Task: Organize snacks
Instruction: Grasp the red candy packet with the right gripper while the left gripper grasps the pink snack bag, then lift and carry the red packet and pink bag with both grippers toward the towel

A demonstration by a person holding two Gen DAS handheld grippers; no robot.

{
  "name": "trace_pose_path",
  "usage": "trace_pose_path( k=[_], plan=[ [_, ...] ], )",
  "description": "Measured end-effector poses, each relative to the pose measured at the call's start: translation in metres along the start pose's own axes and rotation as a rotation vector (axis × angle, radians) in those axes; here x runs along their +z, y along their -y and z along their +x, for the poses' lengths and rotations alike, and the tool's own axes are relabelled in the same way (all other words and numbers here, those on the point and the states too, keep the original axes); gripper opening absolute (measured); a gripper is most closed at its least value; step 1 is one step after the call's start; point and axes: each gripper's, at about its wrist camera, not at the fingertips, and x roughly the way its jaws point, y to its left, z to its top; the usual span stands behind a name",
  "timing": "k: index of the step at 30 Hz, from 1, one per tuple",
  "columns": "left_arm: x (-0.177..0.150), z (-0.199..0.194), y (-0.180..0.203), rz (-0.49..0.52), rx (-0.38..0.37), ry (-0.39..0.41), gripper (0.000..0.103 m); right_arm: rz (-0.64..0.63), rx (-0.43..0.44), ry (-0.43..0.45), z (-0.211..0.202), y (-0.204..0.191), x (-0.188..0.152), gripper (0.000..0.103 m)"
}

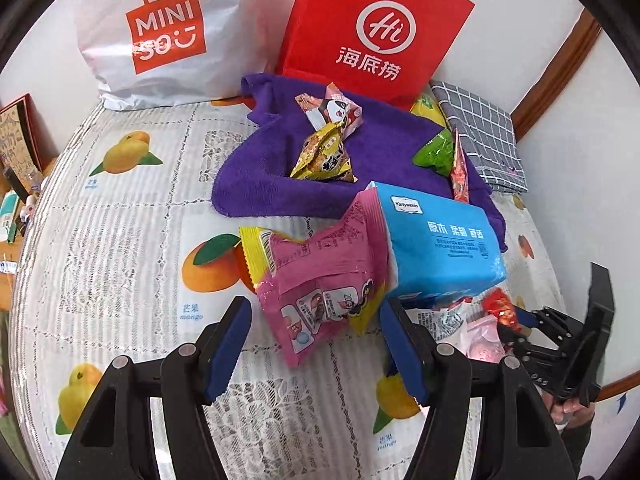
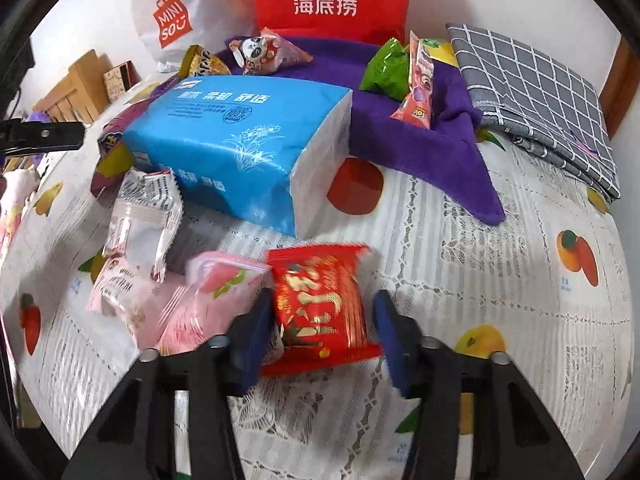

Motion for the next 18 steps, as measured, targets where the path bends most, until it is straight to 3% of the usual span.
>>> trace_pose_path(
  k=[5, 10, 18],
  plan=[
    [0.007, 0.012, 0.001, -0.012, -0.003, 0.000, 0.065, 0.100, -0.031, 0.035, -0.010, 0.027, -0.012, 0.040],
    [0.016, 0.030, -0.003, -0.045, -0.003, -0.006, 0.074, 0.165, -0.055, 0.050, -0.014, 0.048, -0.025, 0.040],
    [0.021, 0.047, -0.002, -0.035, 0.002, 0.002, 0.077, 0.193, -0.064, 0.093, -0.014, 0.045, -0.029, 0.041]
  ],
)
